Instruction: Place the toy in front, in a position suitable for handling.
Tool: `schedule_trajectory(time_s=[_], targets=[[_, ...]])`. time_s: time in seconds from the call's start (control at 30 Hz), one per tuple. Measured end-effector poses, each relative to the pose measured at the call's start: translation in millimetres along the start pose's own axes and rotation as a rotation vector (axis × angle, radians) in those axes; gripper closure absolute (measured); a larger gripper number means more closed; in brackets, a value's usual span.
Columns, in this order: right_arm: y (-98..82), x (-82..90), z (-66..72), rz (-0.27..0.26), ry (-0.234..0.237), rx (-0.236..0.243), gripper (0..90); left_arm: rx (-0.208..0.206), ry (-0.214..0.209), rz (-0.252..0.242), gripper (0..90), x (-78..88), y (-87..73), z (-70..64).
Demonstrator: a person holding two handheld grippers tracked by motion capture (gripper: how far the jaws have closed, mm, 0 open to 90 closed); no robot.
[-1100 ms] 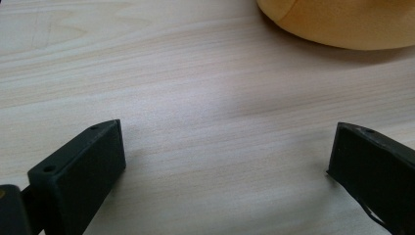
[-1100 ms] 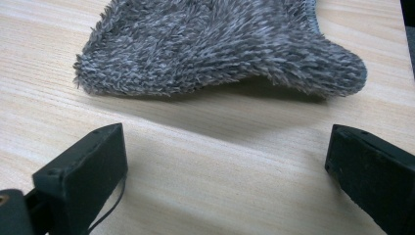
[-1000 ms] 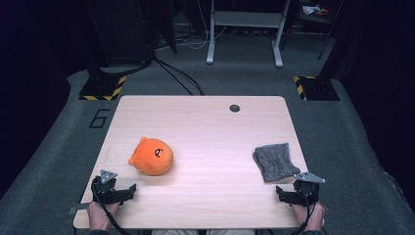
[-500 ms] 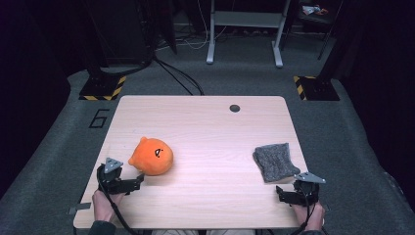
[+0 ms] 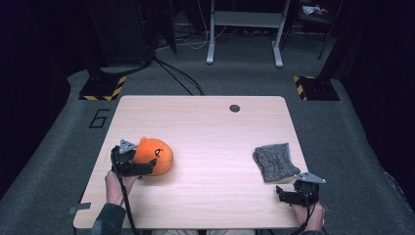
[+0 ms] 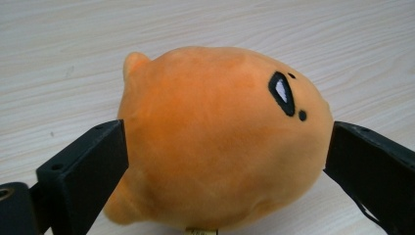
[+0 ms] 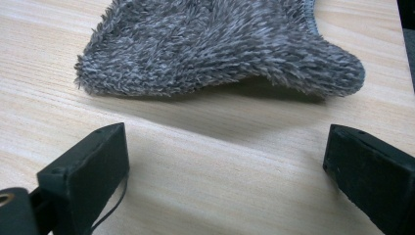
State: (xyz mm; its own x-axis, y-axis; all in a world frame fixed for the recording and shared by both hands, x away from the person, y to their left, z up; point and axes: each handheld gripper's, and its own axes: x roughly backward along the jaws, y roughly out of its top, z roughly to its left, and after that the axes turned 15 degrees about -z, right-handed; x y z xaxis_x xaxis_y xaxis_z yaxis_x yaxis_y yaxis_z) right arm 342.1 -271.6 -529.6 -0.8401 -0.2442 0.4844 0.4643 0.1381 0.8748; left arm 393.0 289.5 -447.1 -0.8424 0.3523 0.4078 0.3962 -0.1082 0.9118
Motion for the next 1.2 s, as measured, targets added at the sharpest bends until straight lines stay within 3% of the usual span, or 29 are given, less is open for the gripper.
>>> schedule_trajectory(time_s=[0.37,0.77,0.93,1.2], targets=[[-0.1,0.3,0.0,-0.001,0.001,0.001,2.8,0.001,0.026,0.038,17.1,-16.1,-5.2,-6.4],[-0.2,0.4,-0.4,-0.004,-0.001,0.002,3.3,-0.029,0.059,0.057,53.4,-20.2,-10.1,-13.7],[-0.4,0.6,-0.1,-0.004,-0.003,-0.001,3.6,-0.032,0.083,0.027,64.7,-19.6,-12.1,-16.7],[-0.4,0.6,-0.4,-0.005,-0.004,-0.002,3.9,-0.034,0.094,-0.012,69.4,-14.6,-10.7,-21.3]])
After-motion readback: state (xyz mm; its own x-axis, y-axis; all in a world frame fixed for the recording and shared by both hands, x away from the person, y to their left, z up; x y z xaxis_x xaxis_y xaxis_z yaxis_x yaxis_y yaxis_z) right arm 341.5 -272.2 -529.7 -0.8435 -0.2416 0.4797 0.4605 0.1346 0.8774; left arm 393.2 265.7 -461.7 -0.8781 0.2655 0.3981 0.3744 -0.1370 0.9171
